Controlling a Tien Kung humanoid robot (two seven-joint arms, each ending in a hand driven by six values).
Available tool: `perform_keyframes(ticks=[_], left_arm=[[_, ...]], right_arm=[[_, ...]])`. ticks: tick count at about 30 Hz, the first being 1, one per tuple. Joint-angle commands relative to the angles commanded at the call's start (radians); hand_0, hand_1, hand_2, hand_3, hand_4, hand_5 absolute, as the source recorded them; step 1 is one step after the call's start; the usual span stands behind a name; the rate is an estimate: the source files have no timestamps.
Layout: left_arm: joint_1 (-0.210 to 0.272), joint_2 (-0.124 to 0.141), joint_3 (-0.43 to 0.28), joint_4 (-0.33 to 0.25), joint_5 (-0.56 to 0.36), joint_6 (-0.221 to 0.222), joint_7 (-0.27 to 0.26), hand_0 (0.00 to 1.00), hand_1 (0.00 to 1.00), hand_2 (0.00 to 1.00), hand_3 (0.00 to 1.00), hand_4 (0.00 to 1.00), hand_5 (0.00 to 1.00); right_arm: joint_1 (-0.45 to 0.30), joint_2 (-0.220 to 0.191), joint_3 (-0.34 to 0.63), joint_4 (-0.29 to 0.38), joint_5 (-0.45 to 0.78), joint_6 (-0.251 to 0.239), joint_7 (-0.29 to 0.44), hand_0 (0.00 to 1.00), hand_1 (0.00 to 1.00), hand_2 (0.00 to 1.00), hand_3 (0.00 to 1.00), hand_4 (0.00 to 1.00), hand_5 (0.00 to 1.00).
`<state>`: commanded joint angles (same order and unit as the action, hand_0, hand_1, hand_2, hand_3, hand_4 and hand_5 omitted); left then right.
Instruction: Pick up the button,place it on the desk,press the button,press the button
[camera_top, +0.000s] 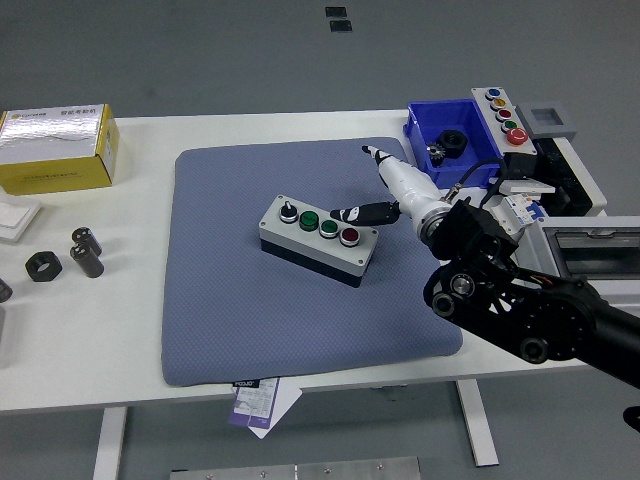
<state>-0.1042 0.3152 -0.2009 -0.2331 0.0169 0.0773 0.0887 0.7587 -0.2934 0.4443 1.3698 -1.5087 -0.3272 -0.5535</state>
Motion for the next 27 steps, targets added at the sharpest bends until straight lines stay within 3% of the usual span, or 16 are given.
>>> perform_keyframes(ticks=[5, 15, 16, 21, 22, 27], left_arm=[[-0.003, 0.0, -0.003, 0.0, 0.004, 0.0, 0.0, 0.688, 0.631, 0.553, 0.602, 0.671, 0.212], [-0.002, 0.002, 0.005, -0.001, -0.002, 0.0, 0.0, 0.688, 0.631, 0.554, 0.602, 0.672, 0.212], [-0.002, 0.002, 0.006, -0.001, -0.003, 0.0, 0.0, 0.688, 0.631, 0.553, 0.602, 0.672, 0.213], [-0.005, 0.001, 0.002, -0.002, 0.006, 0.0, 0.0, 0.688, 0.631, 0.553, 0.602, 0.672, 0.213], [-0.006, 0.001, 0.0, -0.002, 0.009, 0.0, 0.0, 0.688, 0.631, 0.553, 0.602, 0.672, 0.213], [-0.008, 0.0, -0.006, -0.003, 0.014, 0.0, 0.0, 0.688, 0.631, 0.553, 0.602, 0.672, 0.213]], right_arm=[[0.019, 0.016, -0.065, -0.001, 0.033, 0.008, -0.005, 0.958, 0.956, 0.998, 0.998, 0.992, 0.412], [0.066, 0.061, -0.167, -0.093, -0.019, 0.078, -0.092, 0.929, 0.922, 0.973, 0.998, 0.99, 0.42], [0.068, 0.066, -0.178, -0.1, -0.025, 0.081, -0.092, 0.851, 0.864, 0.916, 0.998, 0.99, 0.428], [0.069, 0.08, -0.202, -0.113, -0.056, 0.093, -0.092, 0.851, 0.864, 0.916, 0.998, 0.99, 0.428], [0.069, 0.081, -0.203, -0.11, -0.066, 0.095, -0.092, 0.684, 0.772, 0.855, 0.998, 0.983, 0.408], [0.069, 0.085, -0.206, -0.102, -0.113, 0.098, -0.092, 0.684, 0.772, 0.855, 0.998, 0.983, 0.408]])
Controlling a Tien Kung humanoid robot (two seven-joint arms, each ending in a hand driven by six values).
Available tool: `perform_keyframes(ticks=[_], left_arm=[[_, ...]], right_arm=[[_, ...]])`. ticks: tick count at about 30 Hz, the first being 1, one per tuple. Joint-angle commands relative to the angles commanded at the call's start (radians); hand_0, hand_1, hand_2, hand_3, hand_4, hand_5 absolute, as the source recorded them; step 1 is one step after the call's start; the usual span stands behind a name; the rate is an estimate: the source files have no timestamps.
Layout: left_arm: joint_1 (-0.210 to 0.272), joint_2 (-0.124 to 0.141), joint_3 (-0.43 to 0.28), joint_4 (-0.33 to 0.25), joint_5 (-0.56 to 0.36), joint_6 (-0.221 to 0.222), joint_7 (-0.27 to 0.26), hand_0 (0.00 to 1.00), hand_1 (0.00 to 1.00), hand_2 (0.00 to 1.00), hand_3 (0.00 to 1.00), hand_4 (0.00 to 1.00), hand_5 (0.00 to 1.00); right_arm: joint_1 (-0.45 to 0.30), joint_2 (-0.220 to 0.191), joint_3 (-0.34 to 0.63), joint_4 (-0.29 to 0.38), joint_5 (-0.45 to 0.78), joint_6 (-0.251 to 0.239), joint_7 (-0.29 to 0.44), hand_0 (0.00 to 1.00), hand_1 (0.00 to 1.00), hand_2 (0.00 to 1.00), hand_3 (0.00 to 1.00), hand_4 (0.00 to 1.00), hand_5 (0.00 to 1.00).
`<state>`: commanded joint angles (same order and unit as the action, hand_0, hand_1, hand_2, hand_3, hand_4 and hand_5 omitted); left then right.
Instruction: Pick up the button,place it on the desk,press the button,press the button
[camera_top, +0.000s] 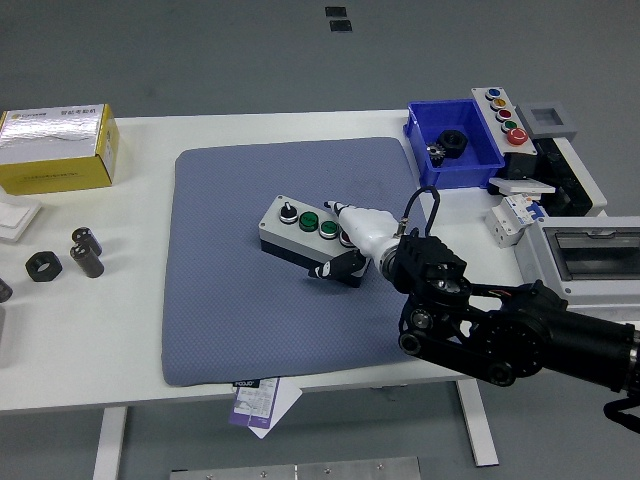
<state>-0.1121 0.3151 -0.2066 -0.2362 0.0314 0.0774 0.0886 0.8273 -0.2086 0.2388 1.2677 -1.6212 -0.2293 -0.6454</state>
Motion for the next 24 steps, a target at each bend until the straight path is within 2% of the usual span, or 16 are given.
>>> perform_keyframes(ticks=[1, 6, 7, 12, 13, 18, 19, 21, 24], left_arm=[[0.0, 0.0, -0.001, 0.0, 0.0, 0.0, 0.0, 0.687, 0.631, 0.553, 0.602, 0.672, 0.213], [0.0, 0.0, -0.001, 0.0, 0.0, 0.0, 0.0, 0.687, 0.631, 0.553, 0.602, 0.672, 0.213], [0.0, 0.0, -0.002, 0.0, 0.0, 0.0, 0.0, 0.688, 0.631, 0.553, 0.602, 0.672, 0.213], [0.0, 0.001, -0.01, -0.001, 0.01, 0.0, 0.0, 0.688, 0.631, 0.553, 0.602, 0.672, 0.213], [0.0, 0.0, -0.014, -0.001, 0.014, 0.001, 0.0, 0.689, 0.631, 0.553, 0.602, 0.672, 0.212], [0.0, -0.001, -0.03, -0.004, 0.031, 0.001, -0.001, 0.689, 0.631, 0.553, 0.602, 0.672, 0.212], [0.0, -0.002, -0.032, -0.004, 0.033, 0.001, -0.001, 0.688, 0.631, 0.554, 0.602, 0.672, 0.212], [0.0, -0.002, -0.034, -0.004, 0.035, 0.001, -0.001, 0.688, 0.631, 0.554, 0.602, 0.672, 0.212], [0.002, -0.002, -0.037, -0.004, 0.035, 0.001, -0.001, 0.688, 0.631, 0.554, 0.602, 0.672, 0.212]], right_arm=[[-0.001, 0.001, -0.002, 0.0, -0.006, 0.001, 0.0, 0.42, 0.684, 0.77, 0.998, 0.854, 0.229], [-0.006, 0.003, -0.003, 0.002, -0.063, 0.008, 0.0, 0.42, 0.684, 0.77, 0.998, 0.854, 0.229], [-0.006, 0.004, -0.004, 0.0, -0.073, 0.009, 0.0, 0.292, 0.575, 0.669, 0.958, 0.778, 0.183], [-0.008, 0.011, -0.015, -0.012, -0.126, 0.005, 0.0, 0.292, 0.575, 0.669, 0.958, 0.778, 0.183], [-0.009, 0.013, -0.016, -0.015, -0.136, 0.003, 0.0, 0.245, 0.479, 0.532, 0.689, 0.388, 0.052], [-0.011, 0.014, -0.019, -0.019, -0.173, -0.006, 0.0, 0.245, 0.479, 0.532, 0.689, 0.388, 0.052], [-0.012, 0.012, -0.017, -0.018, -0.176, -0.01, 0.0, 0.224, 0.442, 0.465, 0.533, 0.322, 0.002], [-0.013, 0.007, -0.009, -0.012, -0.178, -0.02, 0.0, 0.224, 0.442, 0.465, 0.533, 0.322, 0.002], [-0.016, -0.022, 0.033, 0.025, -0.147, -0.053, 0.003, 0.224, 0.442, 0.465, 0.533, 0.322, 0.002]])
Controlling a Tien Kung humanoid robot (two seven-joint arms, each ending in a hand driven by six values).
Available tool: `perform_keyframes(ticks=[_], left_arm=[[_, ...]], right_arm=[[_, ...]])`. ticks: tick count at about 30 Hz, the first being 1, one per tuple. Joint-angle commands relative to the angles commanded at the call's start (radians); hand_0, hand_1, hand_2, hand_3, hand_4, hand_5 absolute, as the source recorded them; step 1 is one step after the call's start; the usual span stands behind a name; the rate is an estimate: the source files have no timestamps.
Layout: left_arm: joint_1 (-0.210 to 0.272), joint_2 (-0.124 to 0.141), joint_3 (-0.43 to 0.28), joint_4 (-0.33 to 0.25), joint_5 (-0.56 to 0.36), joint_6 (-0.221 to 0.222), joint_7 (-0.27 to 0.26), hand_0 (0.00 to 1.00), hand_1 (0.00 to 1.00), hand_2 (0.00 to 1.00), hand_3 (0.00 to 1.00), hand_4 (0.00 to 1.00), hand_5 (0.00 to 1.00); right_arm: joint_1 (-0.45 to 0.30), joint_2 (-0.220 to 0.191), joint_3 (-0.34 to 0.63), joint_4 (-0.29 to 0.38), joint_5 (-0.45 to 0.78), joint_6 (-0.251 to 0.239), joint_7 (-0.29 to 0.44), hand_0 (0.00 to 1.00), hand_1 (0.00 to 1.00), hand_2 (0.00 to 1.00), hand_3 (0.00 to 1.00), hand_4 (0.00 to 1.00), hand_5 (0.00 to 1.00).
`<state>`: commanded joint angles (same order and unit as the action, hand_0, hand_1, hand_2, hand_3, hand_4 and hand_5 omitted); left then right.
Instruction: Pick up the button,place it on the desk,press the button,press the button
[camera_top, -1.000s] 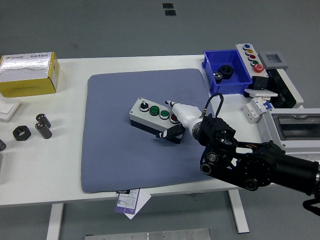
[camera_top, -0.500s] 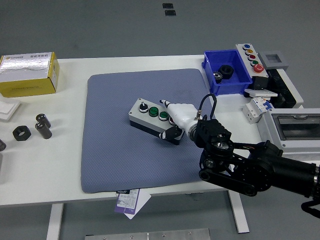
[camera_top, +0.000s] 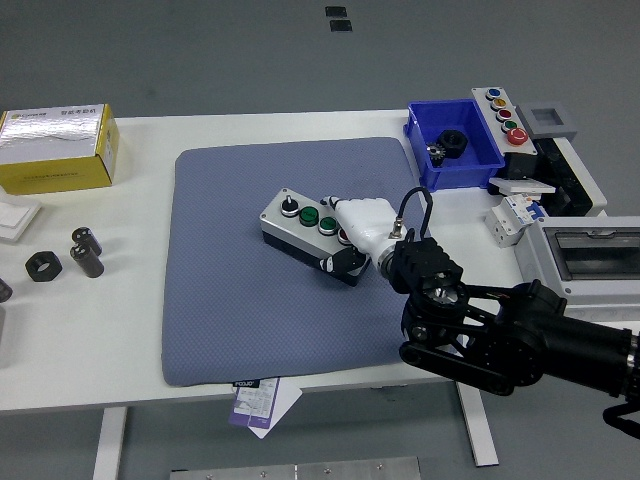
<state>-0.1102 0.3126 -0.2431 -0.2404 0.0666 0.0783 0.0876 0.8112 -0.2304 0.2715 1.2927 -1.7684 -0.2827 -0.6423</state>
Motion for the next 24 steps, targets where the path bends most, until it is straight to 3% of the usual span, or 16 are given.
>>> perform_keyframes(ticks=[1, 4, 9, 13, 18, 19, 24], left_arm=[[0.0, 0.0, 0.0, 0.0, 0.0, 0.0, 0.0, 0.688, 0.631, 0.554, 0.603, 0.673, 0.213], [0.002, -0.001, -0.001, 0.001, -0.002, 0.0, 0.0, 0.688, 0.631, 0.554, 0.603, 0.673, 0.213], [0.0, -0.001, 0.001, 0.001, -0.003, 0.0, 0.0, 0.688, 0.631, 0.554, 0.603, 0.673, 0.213], [-0.004, 0.0, 0.0, 0.002, -0.001, 0.0, -0.001, 0.688, 0.631, 0.554, 0.603, 0.673, 0.214], [-0.007, -0.001, 0.001, 0.002, 0.001, -0.001, -0.001, 0.688, 0.631, 0.554, 0.603, 0.673, 0.214], [-0.007, -0.001, 0.003, 0.002, -0.001, -0.001, -0.001, 0.688, 0.631, 0.554, 0.603, 0.674, 0.216], [-0.005, -0.003, 0.01, 0.003, -0.01, -0.001, 0.0, 0.688, 0.631, 0.554, 0.603, 0.674, 0.216]], right_arm=[[0.0, -0.012, 0.013, 0.014, 0.014, -0.009, 0.008, 0.233, 0.444, 0.442, 0.393, 0.237, 0.002], [0.008, -0.073, 0.056, 0.08, 0.087, -0.021, 0.086, 0.233, 0.444, 0.442, 0.393, 0.237, 0.002], [0.056, -0.176, 0.021, 0.187, 0.21, 0.021, 0.258, 0.243, 0.455, 0.45, 0.372, 0.195, 0.002], [0.104, -0.244, -0.075, 0.226, 0.253, -0.049, 0.395, 0.248, 0.461, 0.444, 0.367, 0.19, 0.002], [0.105, -0.256, -0.194, 0.198, 0.203, -0.118, 0.524, 0.248, 0.461, 0.444, 0.367, 0.19, 0.002], [0.101, -0.253, -0.212, 0.19, 0.186, -0.122, 0.538, 0.584, 0.554, 0.503, 0.428, 0.121, 0.002], [0.076, -0.239, -0.24, 0.16, 0.117, -0.087, 0.558, 0.584, 0.554, 0.503, 0.428, 0.121, 0.002]])
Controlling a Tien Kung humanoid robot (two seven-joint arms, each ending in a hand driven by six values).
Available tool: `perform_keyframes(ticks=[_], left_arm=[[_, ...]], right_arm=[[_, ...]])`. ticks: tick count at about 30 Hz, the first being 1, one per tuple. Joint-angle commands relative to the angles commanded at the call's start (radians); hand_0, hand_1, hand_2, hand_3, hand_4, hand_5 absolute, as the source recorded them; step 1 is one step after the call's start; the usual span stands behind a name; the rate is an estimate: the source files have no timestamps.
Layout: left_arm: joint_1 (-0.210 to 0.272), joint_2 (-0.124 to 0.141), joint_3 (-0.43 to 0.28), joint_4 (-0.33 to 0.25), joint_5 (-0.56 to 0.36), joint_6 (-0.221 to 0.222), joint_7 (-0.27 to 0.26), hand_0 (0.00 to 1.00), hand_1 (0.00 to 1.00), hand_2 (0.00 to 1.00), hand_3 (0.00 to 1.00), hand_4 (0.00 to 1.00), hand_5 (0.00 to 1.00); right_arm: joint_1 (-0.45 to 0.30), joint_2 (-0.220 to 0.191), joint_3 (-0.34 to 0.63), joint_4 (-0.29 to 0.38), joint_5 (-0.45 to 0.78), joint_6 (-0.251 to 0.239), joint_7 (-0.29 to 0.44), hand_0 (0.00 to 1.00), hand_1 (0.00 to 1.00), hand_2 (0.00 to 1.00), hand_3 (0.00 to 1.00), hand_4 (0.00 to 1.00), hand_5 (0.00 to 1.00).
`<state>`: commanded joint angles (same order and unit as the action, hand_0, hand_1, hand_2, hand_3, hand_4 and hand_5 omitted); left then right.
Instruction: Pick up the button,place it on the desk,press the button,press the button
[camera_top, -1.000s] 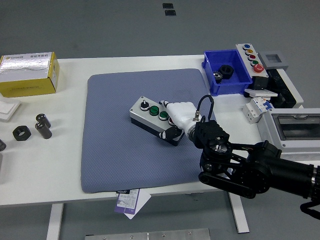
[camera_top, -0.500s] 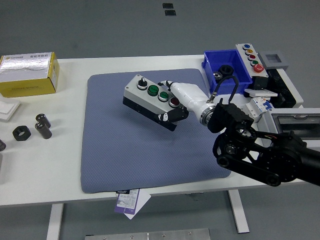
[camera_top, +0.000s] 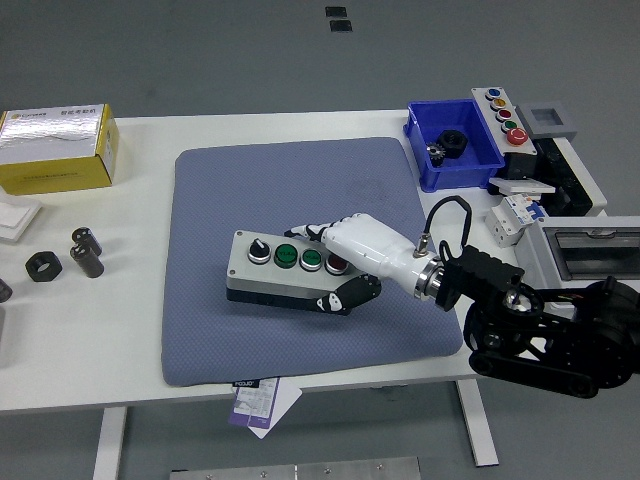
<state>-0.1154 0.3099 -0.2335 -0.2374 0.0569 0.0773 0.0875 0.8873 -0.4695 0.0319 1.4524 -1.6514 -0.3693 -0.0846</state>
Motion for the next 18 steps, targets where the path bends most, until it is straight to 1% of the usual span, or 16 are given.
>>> perform_keyframes(ticks=[1, 6, 7, 10, 12, 13, 18], left_arm=[[0.001, 0.0, 0.003, 0.0, -0.002, 0.0, 0.0, 0.688, 0.631, 0.554, 0.603, 0.674, 0.216], [-0.001, -0.002, 0.002, 0.0, -0.001, -0.001, 0.0, 0.688, 0.631, 0.554, 0.603, 0.674, 0.216], [-0.002, -0.002, 0.0, 0.0, 0.002, 0.0, 0.0, 0.688, 0.631, 0.554, 0.603, 0.674, 0.216], [-0.002, -0.001, 0.0, 0.001, 0.001, -0.001, 0.0, 0.688, 0.631, 0.554, 0.603, 0.674, 0.216], [-0.002, -0.001, 0.002, 0.001, 0.0, -0.001, 0.0, 0.688, 0.631, 0.554, 0.603, 0.674, 0.216], [-0.001, -0.001, 0.004, 0.001, -0.002, -0.001, 0.0, 0.689, 0.631, 0.554, 0.603, 0.674, 0.217], [0.0, -0.001, 0.014, 0.001, -0.009, -0.001, 0.001, 0.689, 0.631, 0.554, 0.603, 0.674, 0.217]], right_arm=[[-0.002, 0.003, 0.002, -0.003, -0.005, 0.01, 0.002, 0.643, 0.59, 0.535, 0.532, 0.122, 0.002], [0.003, 0.013, 0.018, -0.013, -0.006, 0.064, 0.01, 0.643, 0.59, 0.535, 0.532, 0.122, 0.002], [0.005, 0.016, 0.023, -0.015, -0.003, 0.076, 0.012, 0.674, 0.679, 0.687, 0.691, 0.062, 0.002], [0.01, 0.02, 0.033, -0.018, 0.006, 0.103, 0.013, 0.674, 0.679, 0.687, 0.691, 0.062, 0.002], [0.01, 0.021, 0.035, -0.019, 0.013, 0.112, 0.013, 0.674, 0.679, 0.687, 0.691, 0.062, 0.002], [0.009, 0.021, 0.036, -0.02, 0.018, 0.115, 0.012, 0.797, 0.739, 0.762, 0.756, 0.07, 0.002], [0.003, 0.017, 0.034, -0.015, 0.049, 0.123, 0.008, 0.797, 0.739, 0.762, 0.756, 0.07, 0.002]])
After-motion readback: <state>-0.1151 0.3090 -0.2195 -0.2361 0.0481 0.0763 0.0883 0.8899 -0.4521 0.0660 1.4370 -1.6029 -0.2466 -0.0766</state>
